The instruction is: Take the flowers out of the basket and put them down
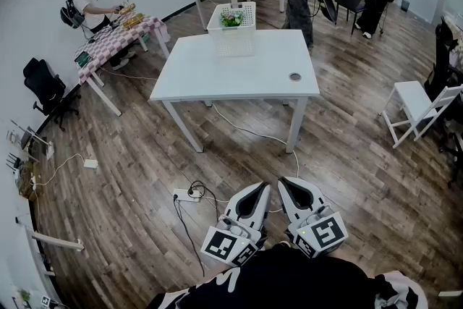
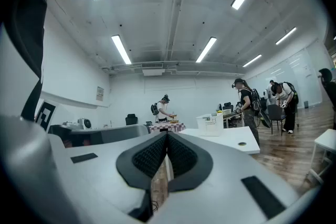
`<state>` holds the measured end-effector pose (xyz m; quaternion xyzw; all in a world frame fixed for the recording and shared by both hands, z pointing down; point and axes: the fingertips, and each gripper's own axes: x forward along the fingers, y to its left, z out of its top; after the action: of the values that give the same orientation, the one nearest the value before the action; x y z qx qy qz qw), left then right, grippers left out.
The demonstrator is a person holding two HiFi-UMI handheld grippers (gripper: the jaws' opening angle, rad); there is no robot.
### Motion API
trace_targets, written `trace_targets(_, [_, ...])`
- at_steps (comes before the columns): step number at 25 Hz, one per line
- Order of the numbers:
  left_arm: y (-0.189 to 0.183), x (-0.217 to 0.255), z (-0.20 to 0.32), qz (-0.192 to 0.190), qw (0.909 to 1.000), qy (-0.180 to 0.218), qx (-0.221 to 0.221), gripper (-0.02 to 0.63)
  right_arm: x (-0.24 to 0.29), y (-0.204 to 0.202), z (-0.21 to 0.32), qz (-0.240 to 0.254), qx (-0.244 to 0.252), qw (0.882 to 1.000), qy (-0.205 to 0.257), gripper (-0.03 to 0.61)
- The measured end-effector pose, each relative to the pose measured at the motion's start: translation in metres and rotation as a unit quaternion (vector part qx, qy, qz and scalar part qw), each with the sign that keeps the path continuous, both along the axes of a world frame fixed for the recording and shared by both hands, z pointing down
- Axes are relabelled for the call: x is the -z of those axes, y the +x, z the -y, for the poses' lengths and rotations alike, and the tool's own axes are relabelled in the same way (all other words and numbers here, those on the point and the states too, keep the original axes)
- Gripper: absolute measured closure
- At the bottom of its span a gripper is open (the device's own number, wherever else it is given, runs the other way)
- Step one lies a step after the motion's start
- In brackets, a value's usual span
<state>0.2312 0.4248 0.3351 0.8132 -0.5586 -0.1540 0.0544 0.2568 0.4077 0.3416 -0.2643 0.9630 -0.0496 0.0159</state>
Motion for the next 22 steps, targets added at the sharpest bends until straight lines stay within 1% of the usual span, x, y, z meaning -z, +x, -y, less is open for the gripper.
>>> trace_targets(8, [0.0103,0.0014,-0.0016,0.001,1.0000,0.002,-0.006,0.609,0.0046,0.0052,-0.0048,-0.002,0.005,1.000,0.006,0.561])
trace_targets(16, [0.0056,0.0034,-0.0034,-0.001,1.0000,0.005,0.003,0.609,0.0043,0.0024,-0.0061,-0.004,0.008,1.000,0.005,0.560])
trace_targets(22, [0.0058,0.0018,-0.0003,0.002,1.0000,0.002,0.006,0.609,0.0075,0.0055,-0.0018,-0.002,0.004,1.000,0.013,0.561])
